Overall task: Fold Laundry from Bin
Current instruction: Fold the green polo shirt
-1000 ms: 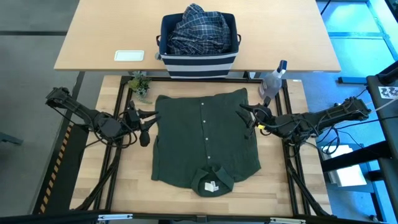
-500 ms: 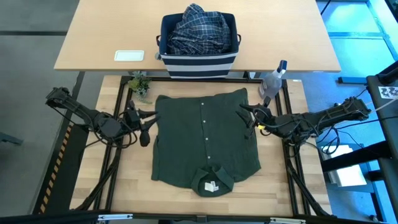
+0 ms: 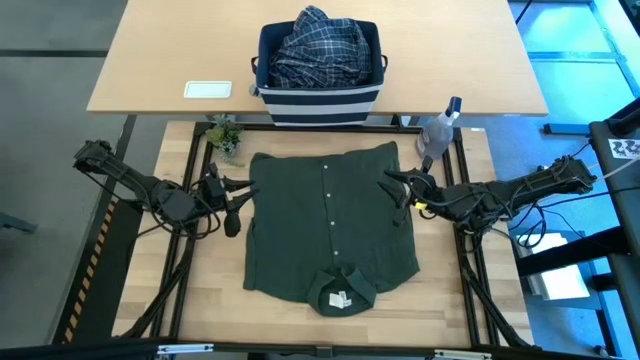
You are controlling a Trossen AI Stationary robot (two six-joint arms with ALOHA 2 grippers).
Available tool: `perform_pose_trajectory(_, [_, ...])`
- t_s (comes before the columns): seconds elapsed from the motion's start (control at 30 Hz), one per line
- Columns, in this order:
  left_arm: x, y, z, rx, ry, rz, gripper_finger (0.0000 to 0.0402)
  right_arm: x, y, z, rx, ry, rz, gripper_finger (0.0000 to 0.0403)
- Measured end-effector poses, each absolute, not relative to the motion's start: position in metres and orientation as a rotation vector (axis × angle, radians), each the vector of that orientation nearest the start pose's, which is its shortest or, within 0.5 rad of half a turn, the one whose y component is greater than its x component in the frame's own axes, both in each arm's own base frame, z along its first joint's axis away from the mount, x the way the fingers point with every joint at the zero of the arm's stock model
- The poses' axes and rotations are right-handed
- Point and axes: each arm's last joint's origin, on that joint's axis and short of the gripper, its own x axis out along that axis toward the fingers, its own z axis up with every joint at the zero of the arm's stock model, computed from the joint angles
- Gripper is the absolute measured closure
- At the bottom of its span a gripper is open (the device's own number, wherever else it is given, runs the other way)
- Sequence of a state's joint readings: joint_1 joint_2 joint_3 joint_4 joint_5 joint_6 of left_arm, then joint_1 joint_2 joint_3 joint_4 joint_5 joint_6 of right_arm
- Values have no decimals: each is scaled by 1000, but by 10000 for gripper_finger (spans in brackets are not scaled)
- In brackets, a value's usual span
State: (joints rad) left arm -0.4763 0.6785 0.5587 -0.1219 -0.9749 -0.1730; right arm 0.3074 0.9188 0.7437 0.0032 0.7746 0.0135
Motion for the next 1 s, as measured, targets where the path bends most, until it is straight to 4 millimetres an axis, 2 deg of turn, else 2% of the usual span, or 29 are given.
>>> perform_pose_trajectory(1.0, [141, -46, 279, -7, 139, 509, 298, 196, 41, 315, -43, 137, -460, 256])
